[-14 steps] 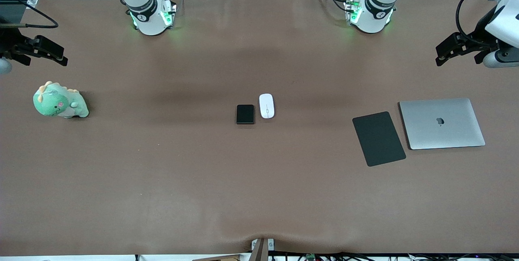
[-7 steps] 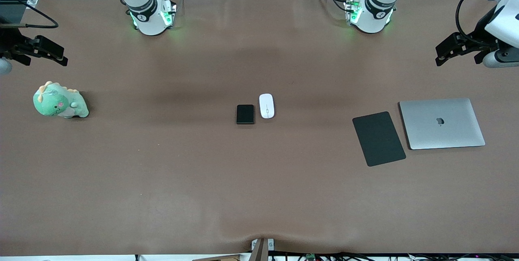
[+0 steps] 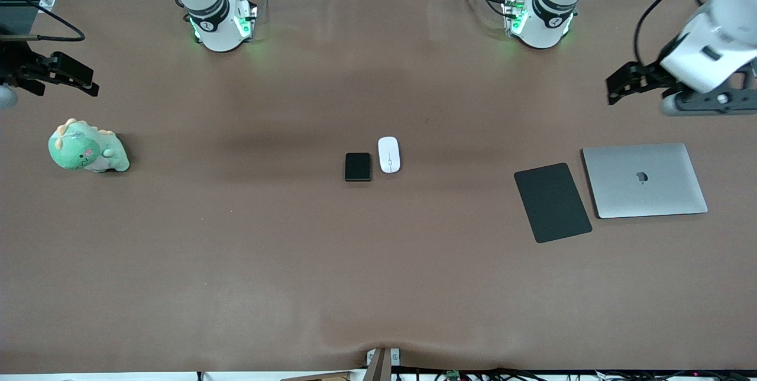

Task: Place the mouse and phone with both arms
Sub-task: 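Reach the left gripper over the white mouse and lower onto it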

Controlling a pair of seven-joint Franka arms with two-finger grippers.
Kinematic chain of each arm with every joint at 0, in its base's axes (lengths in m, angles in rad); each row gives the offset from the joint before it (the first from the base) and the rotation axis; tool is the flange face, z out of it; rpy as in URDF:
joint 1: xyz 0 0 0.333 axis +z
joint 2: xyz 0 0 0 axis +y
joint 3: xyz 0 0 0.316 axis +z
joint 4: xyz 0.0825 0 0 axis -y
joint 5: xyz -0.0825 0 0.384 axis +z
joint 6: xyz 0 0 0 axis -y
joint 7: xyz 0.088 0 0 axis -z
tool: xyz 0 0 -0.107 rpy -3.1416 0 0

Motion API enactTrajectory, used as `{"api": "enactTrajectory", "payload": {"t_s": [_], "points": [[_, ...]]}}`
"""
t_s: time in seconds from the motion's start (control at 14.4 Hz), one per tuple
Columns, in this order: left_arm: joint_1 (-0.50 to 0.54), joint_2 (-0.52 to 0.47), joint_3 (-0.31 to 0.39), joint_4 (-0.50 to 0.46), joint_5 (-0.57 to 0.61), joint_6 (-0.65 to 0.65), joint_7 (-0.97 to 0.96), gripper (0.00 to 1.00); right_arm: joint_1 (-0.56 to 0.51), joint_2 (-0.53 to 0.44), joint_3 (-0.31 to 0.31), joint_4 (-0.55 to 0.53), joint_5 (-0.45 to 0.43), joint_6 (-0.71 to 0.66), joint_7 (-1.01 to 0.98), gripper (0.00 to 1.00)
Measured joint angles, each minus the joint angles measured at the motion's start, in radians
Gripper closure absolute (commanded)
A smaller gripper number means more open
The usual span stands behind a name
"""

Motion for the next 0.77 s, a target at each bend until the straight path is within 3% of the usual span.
{"api": "enactTrajectory", "payload": {"t_s": [0.49,0.77], "points": [[-0.009,0.099,-0.146,-0.016,0.000,0.103,-0.122,0.00,-0.001,0.018,0.000,0.000,0.001,0.008,0.000,0.00],[-0.084,0.157,-0.165,-0.078,0.000,0.230,-0.253,0.00,-0.001,0.040,0.001,0.001,0.003,0.010,0.000,0.00]]}}
